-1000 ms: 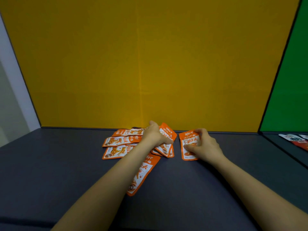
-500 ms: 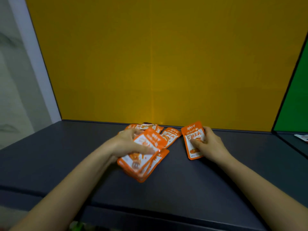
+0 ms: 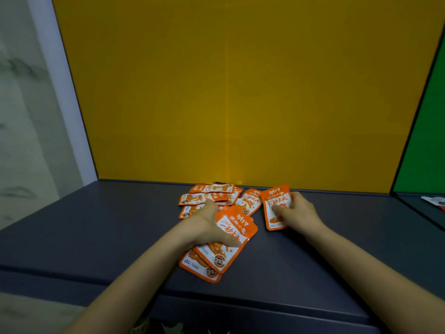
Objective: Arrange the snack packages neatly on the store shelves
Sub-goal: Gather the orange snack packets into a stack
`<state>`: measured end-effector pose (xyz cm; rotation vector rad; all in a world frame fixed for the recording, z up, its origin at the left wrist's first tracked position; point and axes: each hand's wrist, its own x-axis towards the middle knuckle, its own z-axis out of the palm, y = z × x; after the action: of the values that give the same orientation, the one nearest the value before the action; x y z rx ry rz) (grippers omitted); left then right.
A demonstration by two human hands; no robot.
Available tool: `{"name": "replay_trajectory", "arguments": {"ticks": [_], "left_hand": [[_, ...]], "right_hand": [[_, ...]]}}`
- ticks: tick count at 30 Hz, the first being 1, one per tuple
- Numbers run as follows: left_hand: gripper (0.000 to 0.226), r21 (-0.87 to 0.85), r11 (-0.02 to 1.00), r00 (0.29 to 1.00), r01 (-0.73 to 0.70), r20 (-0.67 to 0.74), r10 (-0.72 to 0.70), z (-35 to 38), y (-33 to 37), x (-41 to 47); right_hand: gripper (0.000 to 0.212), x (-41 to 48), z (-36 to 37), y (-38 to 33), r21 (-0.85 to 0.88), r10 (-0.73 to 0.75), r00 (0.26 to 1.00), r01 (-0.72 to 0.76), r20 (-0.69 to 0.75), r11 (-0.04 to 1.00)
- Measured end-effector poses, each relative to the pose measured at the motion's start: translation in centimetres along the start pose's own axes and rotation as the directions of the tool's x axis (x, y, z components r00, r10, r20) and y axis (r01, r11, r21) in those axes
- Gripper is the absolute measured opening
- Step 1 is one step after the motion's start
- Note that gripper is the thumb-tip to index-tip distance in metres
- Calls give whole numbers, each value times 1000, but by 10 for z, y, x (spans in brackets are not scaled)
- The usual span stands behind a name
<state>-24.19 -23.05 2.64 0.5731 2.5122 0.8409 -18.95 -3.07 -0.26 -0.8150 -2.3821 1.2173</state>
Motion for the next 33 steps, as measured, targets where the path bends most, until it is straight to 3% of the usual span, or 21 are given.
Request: {"name": "replay_trajectory", "arguments": {"ticks": [8,13,16,22,25,33], "left_hand": [[79,-371,923,994,-103,-79,79,-27,-29,6],[54,-586,802,972,-118,-232,-27,-69,-53,22],[53,-618,781,979,-91,-200,-45,-77,-61,35],[54,-701,701,981,-128,-195,-16,-72,-59,63],[55,-735,654,972,-177,-235,-1,-64,-59,74],[51,-728,653,965,-210,-263,16,-69,-69,85]], "right_hand": [[43,14,38,-23,96,100,991,-91,-87,991],[49,19,57,-33,-110,124,971,-149,-202,983],[62,21,62,-33,-221,112,955,-176,-275,959],[94,26,70,-43,-381,124,952,-228,-278,896],[93,32,75,-49,-374,146,959,-232,-244,898],[79,43,62,-44,-189,245,945,-287,-217,939]]}}
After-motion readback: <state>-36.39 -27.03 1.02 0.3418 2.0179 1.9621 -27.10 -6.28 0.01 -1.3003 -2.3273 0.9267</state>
